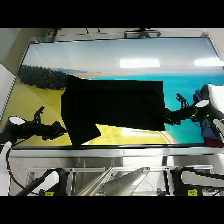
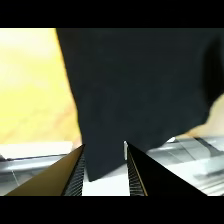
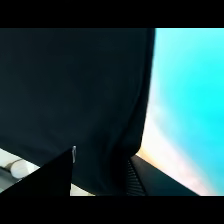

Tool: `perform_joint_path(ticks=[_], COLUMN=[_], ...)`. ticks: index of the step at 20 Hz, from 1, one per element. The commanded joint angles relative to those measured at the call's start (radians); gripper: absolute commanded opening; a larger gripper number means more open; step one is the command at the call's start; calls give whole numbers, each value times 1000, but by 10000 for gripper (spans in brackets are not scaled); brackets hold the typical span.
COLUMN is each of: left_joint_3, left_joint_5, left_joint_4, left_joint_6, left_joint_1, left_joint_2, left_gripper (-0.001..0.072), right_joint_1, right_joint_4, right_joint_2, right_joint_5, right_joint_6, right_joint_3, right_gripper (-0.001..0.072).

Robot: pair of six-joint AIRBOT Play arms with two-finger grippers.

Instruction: Fold the shirts.

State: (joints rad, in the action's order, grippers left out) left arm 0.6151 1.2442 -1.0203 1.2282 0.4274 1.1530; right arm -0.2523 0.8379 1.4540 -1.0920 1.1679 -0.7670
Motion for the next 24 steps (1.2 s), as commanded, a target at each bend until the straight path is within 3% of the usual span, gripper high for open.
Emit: perform_joint_path(ticks=[1, 5, 10, 12, 14, 16, 18, 19, 24], left_joint_3=[-37, -34, 81, 134, 164, 179, 179, 179, 179], left_joint_5=[-118, -199, -204, -171, -121, -71, -74, -77, -16], left_joint_4=[40, 108, 105, 105, 104, 102, 103, 102, 104], left_joint_6=[-16, -52, -49, -49, -48, -49, -49, -49, -61], left_joint_1=[-3, -69, -182, -189, -188, -187, -187, -184, -94], left_joint_2=[60, 157, 200, 198, 196, 193, 171, 156, 45], left_gripper=[273, 272, 266, 14, 20, 20, 21, 20, 21], right_joint_1=[19, 19, 19, 16, 15, 15, 15, 15, -74], right_joint_4=[-37, -50, -49, -47, -27, -10, -8, -8, -10], right_joint_2=[8, 8, 8, 8, 8, 7, 7, 7, -23], right_joint_5=[11, -1, -21, -51, -93, -135, -163, -171, -232], right_joint_6=[-16, -20, -21, -44, -47, -68, -75, -94, -118], right_joint_3=[1, 1, 1, 1, 1, 1, 1, 1, -23], right_gripper=[385, 385, 385, 384, 371, 257, 221, 9, 17])
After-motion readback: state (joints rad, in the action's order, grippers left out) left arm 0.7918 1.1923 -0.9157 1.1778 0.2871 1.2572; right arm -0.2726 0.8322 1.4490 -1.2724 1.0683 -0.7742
